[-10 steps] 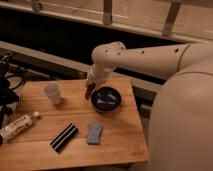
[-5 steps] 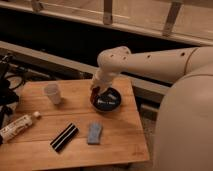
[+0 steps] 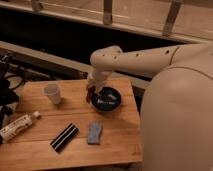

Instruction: Place the pepper in the ceramic bowl

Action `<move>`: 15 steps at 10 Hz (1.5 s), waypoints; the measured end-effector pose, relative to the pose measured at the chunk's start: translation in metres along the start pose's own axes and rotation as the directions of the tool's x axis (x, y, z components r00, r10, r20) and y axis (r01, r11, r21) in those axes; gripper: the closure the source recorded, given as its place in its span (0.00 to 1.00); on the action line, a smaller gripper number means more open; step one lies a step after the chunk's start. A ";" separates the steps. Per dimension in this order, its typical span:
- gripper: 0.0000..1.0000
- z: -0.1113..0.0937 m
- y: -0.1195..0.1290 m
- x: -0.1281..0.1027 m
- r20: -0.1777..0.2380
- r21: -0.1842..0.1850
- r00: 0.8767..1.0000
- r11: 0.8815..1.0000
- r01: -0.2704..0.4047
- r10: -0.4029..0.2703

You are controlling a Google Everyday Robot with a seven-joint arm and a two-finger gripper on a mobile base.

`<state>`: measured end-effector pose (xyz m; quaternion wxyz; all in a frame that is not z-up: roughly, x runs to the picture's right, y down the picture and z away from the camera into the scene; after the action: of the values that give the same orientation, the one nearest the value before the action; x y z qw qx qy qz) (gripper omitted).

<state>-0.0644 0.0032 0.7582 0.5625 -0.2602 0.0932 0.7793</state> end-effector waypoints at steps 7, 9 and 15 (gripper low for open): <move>1.00 0.002 -0.037 -0.039 0.016 -0.026 0.994 0.994 -0.111 0.111; 1.00 0.008 -0.074 -0.056 0.009 -0.005 0.979 0.979 -0.205 0.205; 1.00 0.037 -0.066 -0.046 -0.028 0.004 0.981 0.981 -0.192 0.192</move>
<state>-0.0033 0.0048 0.8223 0.4834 -0.2603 0.1263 0.8262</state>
